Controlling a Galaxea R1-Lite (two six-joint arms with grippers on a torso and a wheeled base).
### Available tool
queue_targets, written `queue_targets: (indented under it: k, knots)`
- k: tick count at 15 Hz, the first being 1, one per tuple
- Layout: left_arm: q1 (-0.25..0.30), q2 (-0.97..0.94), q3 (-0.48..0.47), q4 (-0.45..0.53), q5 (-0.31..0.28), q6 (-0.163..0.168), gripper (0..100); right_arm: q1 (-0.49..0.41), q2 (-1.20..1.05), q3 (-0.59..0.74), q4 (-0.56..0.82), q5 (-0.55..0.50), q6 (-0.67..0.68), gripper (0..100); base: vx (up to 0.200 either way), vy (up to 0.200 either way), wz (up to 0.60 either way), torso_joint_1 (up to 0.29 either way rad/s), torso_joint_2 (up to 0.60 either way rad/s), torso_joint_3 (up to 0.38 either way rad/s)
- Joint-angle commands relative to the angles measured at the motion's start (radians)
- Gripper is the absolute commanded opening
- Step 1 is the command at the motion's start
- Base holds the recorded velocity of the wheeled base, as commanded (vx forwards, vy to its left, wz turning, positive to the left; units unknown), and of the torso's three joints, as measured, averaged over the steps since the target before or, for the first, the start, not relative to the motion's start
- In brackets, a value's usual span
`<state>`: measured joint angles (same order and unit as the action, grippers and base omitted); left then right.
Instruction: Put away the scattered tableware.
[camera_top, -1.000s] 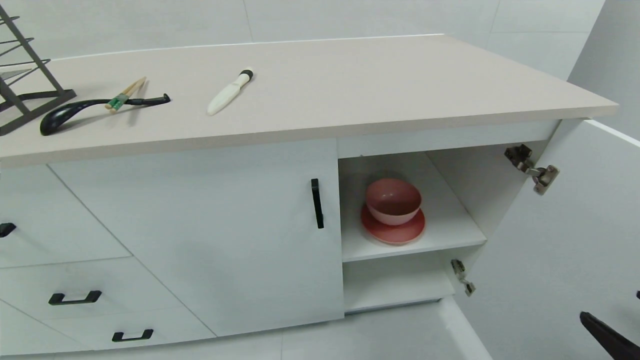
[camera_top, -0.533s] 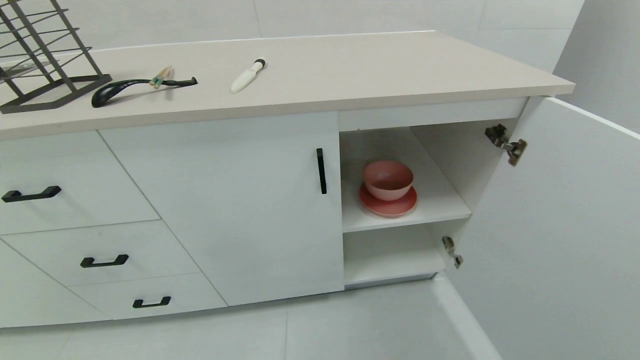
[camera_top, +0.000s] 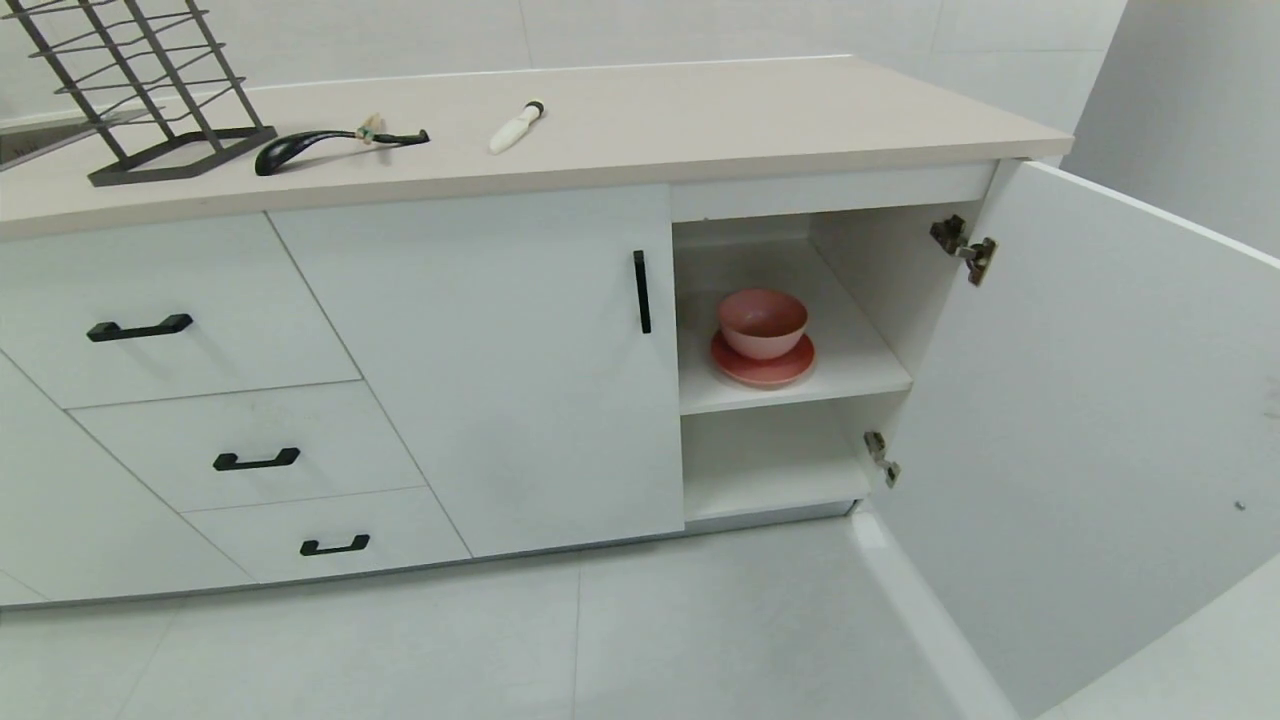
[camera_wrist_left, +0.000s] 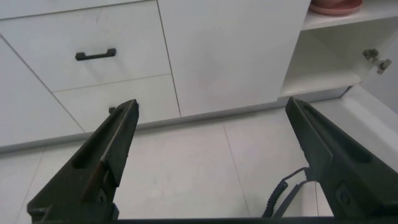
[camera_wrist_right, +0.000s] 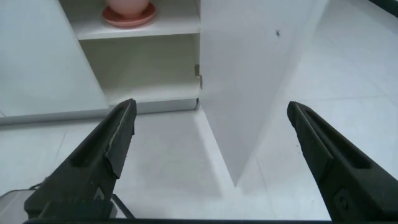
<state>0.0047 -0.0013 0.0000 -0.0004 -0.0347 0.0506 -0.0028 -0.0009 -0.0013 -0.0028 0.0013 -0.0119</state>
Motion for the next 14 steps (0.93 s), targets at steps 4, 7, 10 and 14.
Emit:
queue_targets:
  k: [4, 7, 10, 14]
  knots:
    - [0.0, 0.001, 0.0, 0.0, -0.001, 0.005, 100, 0.0, 0.001, 0.001, 0.004, 0.0, -0.003, 100, 0.0, -0.05, 0.0, -0.001, 0.0, 0.001]
    - [0.0, 0.001, 0.0, 0.0, -0.001, 0.008, 100, 0.0, 0.001, 0.001, 0.004, 0.0, -0.005, 100, 0.0, -0.2, 0.0, 0.002, 0.0, 0.001]
    - [0.0, 0.001, 0.0, 0.0, -0.001, 0.008, 100, 0.0, 0.001, 0.001, 0.004, 0.002, -0.005, 100, 0.0, -0.2, 0.0, 0.001, 0.0, -0.001]
    - [0.0, 0.001, 0.0, 0.0, -0.001, 0.005, 100, 0.0, 0.001, 0.001, 0.004, 0.002, -0.005, 100, 0.0, -0.2, 0.0, 0.0, 0.0, 0.002]
